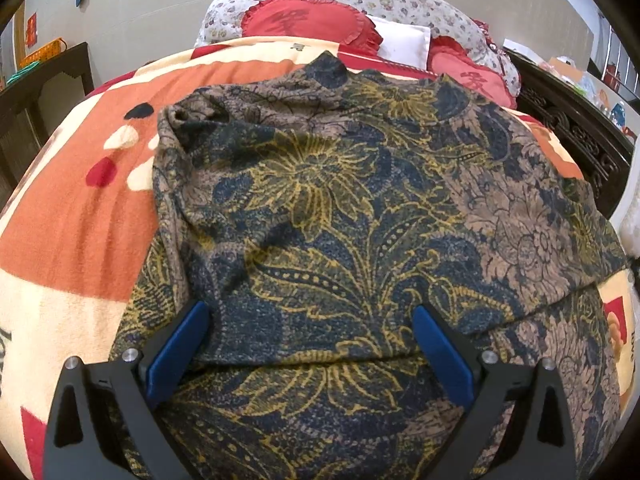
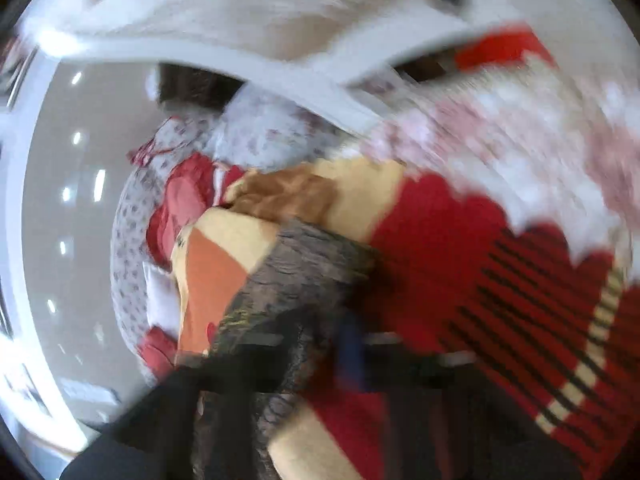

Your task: Fold small clothes

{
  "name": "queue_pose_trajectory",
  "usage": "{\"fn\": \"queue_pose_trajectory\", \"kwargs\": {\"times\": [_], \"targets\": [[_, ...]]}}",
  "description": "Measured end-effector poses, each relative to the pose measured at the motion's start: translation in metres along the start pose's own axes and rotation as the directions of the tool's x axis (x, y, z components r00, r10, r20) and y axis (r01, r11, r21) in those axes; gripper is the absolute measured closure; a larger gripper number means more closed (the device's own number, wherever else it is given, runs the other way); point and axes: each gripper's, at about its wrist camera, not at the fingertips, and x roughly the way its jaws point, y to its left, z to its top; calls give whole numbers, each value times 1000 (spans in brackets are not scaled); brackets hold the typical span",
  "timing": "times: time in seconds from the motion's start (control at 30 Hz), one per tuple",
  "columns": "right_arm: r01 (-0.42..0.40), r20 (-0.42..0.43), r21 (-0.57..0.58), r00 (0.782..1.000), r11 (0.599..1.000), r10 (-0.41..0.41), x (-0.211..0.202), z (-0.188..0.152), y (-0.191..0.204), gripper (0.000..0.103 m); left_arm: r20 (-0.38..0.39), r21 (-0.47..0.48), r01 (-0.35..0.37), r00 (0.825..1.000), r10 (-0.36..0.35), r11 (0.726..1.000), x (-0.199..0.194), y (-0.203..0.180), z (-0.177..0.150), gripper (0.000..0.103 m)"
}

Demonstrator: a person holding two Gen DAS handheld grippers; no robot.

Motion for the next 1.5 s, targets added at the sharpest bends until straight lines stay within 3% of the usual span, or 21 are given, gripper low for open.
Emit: {"fn": "queue_pose_trajectory", "kwargs": {"times": [0.07, 0.17, 0.23, 0.3, 0.33, 0.4, 0.47, 0.57, 0.63, 0.77, 0.8, 0.87, 1.0, 1.1, 1.23, 1.4, 1.47, 1.5], "targets": [[-61, 49, -113, 997, 992, 67, -17, -7, 42, 97, 0, 0, -1, 1000, 1, 1000, 0, 0, 0, 0], [-205, -7, -316, 977, 926, 214, -32, -47, 125, 97, -1, 4, -5, 1000, 5, 1000, -1, -1, 1, 0], [-317, -113, -429, 948, 846, 298, -37, -97, 181, 97, 4, 10, -15, 1000, 15, 1000, -8, -5, 7, 2], [-391, -206, -495, 920, 776, 332, -39, -144, 215, 97, 52, -7, 29, 998, -28, 1000, -26, -9, 17, 3], [-437, -273, -535, 900, 723, 341, -37, -180, 235, 97, 83, -23, 62, 995, -60, 998, -38, -11, 24, 3], [-459, -345, -611, 888, 645, 305, -29, -232, 253, 97, 133, -43, 120, 985, -113, 992, -59, -19, 39, 2], [-470, -434, -675, 876, 568, 209, -10, -299, 259, 97, 121, -55, 169, 979, -162, 984, -62, -28, 51, 2], [-459, -489, -726, 868, 513, 84, 12, -365, 247, 97, 14, -124, 255, 967, -255, 959, -42, -43, 64, 2], [-442, -490, -770, 872, 460, 16, 19, -403, 237, 97, -55, -171, 301, 948, -314, 938, -24, -56, 68, 2], [-414, -447, -836, 894, 359, -11, 7, -434, 234, 97, -127, -186, 360, 914, -386, 914, 3, -87, 72, 4], [-405, -432, -848, 902, 342, -4, 5, -436, 237, 97, -150, -189, 370, 905, -399, 910, 8, -95, 72, 9], [-381, -397, -875, 918, 299, 6, 2, -441, 240, 97, -193, -198, 411, 874, -447, 890, 17, -112, 69, 15], [-323, -320, -919, 946, 228, 50, -16, -451, 240, 97, -212, -227, 469, 832, -513, 854, 23, -129, 68, 16], [-290, -281, -943, 956, 163, 79, -26, -461, 241, 97, -229, -252, 487, 809, -541, 836, 26, -137, 68, 19], [-271, -263, -954, 962, 130, 75, -22, -469, 243, 97, -234, -271, 462, 820, -523, 845, 29, -131, 70, 23], [-230, -230, -973, 971, -2, 64, -32, -494, 238, 97, -242, -283, 444, 825, -511, 850, 32, -117, 78, 23], [-217, -218, -976, 974, -32, 53, -33, -500, 236, 97, -261, -273, 447, 818, -513, 852, 34, -116, 78, 24], [-214, -216, -976, 975, -37, 51, -34, -501, 236, 97, -257, -266, 445, 822, -508, 855, 33, -115, 78, 29]]}}
